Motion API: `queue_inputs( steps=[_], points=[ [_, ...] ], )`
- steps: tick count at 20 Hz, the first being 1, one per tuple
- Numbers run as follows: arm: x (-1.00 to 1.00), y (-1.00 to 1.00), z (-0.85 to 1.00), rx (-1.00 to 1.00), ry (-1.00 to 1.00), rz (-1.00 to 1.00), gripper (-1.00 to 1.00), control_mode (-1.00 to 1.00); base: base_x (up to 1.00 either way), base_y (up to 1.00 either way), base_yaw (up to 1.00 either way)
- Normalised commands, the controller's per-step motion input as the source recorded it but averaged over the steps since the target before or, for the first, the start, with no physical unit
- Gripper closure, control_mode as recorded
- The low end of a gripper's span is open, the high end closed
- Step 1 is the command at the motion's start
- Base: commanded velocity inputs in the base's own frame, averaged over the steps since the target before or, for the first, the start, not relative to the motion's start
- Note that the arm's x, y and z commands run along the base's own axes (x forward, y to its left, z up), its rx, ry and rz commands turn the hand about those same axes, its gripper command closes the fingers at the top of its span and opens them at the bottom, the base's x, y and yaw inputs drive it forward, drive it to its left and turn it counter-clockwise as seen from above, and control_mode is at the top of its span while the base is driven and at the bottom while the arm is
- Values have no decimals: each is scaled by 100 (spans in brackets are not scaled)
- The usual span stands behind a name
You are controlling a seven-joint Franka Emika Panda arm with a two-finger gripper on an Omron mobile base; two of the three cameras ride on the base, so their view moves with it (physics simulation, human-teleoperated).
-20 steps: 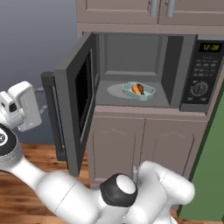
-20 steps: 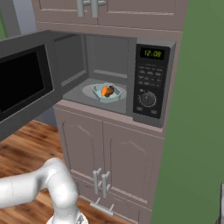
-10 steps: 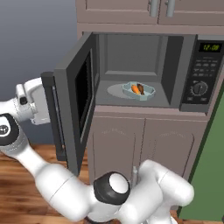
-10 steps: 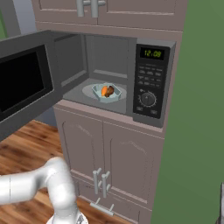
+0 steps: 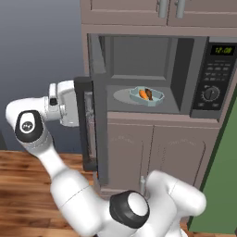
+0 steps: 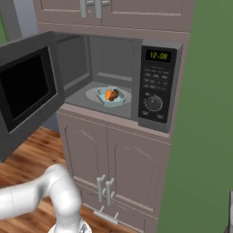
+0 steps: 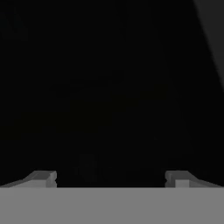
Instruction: Place the tupperware containing the chicken drumstick and carrot meal in the microwave. Close the microwave door and press the start button to reheat the meal.
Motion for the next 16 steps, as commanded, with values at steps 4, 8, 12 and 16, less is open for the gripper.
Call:
queue_inputs(
  steps=[4,8,12,16],
  points=[
    [-61,-100,-12,2,-15,-2,-100,-100,0,0,0],
    [-48,-100,-24,0,-12,0,-100,-100,0,0,0],
    [-9,-84,-41,0,-1,1,-100,-100,0,0,0],
    [-6,-61,-26,0,0,0,-100,-100,0,0,0]
  ],
)
